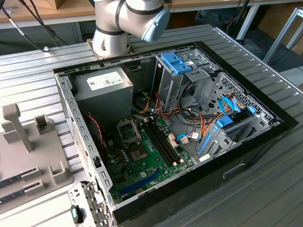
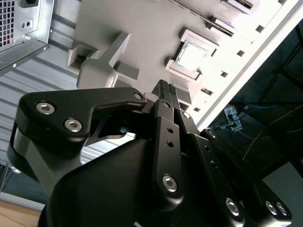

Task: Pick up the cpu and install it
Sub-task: 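Reach for the cpu, then pick up the cpu and move it towards the insertion slot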

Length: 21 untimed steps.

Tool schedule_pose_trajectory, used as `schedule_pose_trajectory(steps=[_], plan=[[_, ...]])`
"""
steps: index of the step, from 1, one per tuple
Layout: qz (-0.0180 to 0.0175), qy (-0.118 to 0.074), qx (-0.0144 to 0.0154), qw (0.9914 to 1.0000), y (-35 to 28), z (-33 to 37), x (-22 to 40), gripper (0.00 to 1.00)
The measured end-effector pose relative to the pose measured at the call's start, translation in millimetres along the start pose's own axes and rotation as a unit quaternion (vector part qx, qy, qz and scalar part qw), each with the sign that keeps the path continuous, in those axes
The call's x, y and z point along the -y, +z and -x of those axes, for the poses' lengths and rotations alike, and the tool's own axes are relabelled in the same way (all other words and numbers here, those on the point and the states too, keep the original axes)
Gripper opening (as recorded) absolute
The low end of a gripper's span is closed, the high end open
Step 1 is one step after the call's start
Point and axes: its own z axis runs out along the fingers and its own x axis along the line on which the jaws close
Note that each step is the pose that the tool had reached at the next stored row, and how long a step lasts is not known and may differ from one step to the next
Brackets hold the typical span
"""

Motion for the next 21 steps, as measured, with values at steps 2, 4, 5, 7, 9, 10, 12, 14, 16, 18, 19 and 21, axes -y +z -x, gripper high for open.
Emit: schedule_pose_trajectory(steps=[2,4,5,7,9,10,12,14,16,18,19,21], plan=[[0.0001,0.000,0.0001,1.00000,1.1,-3.8,0.1,0.11],[0.0000,0.000,0.0000,1.00000,2.6,-8.8,0.2,0.11],[0.0000,0.000,0.0000,1.00000,3.2,-11.3,0.4,0.11],[0.0000,0.000,0.0000,1.00000,3.9,-13.8,0.6,0.11],[0.0000,0.000,0.0000,1.00000,4.1,-14.6,0.7,0.11],[0.0000,0.000,0.0000,1.00000,4.2,-14.6,0.7,0.11],[0.0000,0.000,0.0000,1.00000,4.2,-14.6,0.7,0.11],[0.0000,0.000,0.0000,1.00000,4.2,-14.6,0.7,0.11],[0.0000,0.000,0.0000,1.00000,4.3,-14.7,0.7,0.11],[0.0000,0.000,0.0000,1.00000,4.3,-14.6,0.7,0.11],[0.0000,0.000,0.0000,1.00000,4.3,-14.7,0.7,0.11],[0.0000,0.000,0.0000,1.00000,4.3,-14.6,0.7,0.11]])
